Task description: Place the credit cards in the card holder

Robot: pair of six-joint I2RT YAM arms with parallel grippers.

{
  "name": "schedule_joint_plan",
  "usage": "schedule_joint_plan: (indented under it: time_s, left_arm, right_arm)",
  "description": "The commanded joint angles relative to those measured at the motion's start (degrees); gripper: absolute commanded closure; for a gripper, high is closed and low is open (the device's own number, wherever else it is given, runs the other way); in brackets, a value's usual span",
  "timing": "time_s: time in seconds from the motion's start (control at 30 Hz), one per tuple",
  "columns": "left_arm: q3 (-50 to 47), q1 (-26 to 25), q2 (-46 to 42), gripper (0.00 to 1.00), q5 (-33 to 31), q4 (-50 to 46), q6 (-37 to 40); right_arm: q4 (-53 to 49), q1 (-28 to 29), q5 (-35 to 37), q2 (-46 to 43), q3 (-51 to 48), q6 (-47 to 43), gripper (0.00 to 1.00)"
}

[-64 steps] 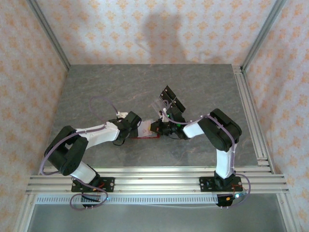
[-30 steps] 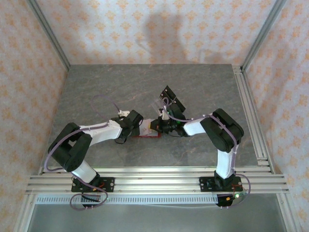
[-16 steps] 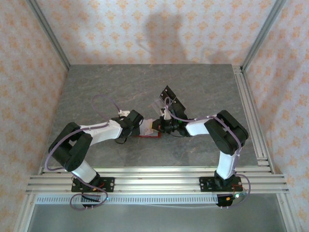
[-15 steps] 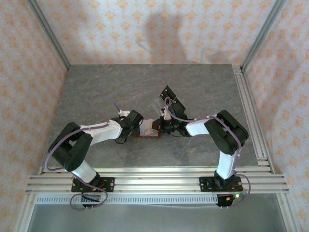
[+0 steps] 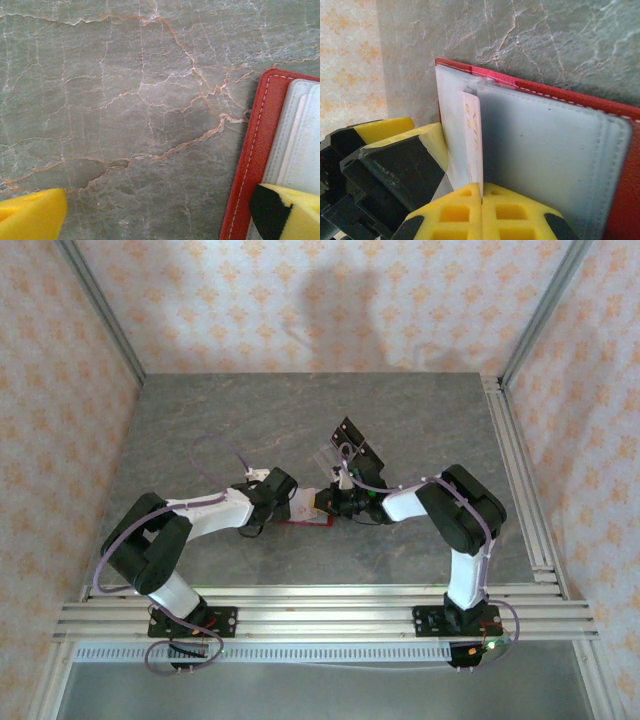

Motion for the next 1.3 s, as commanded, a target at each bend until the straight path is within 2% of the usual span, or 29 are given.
schedule_joint_plan:
  time_s: [0.0,0.3,0.97,1.1,1.27]
  left_arm:
    - [-1.88,-0.11,3.91,0.02,1.16,-2.65,0.12]
    - [-2.44,-0.1,3.86,0.02,1.42,-2.38,0.03]
    - [-3.24,-0.1,3.41,0.02,1.77,-1.91,-0.28]
    - [-3.16,-0.1,3.26,0.02,1.81,-1.95,-0.35]
    - [-2.34,-0.1,2.37,0.02,1.93,-3.29,-0.75]
  right_arm:
    - [0.76,-0.16,2.69,1.35,-0.13,0.44,1.0]
    - [3.39,-0.17,6.06,1.7,-1.51,2.38,1.0]
    - [3.57,2.66,5.03,4.78,0.38,3.52,0.99]
    - [0.48,2.66,5.17,2.8,0.99,2.59,0.79]
    - [-10.35,2.4,6.73,-2.6,3.59,-0.75,0.57]
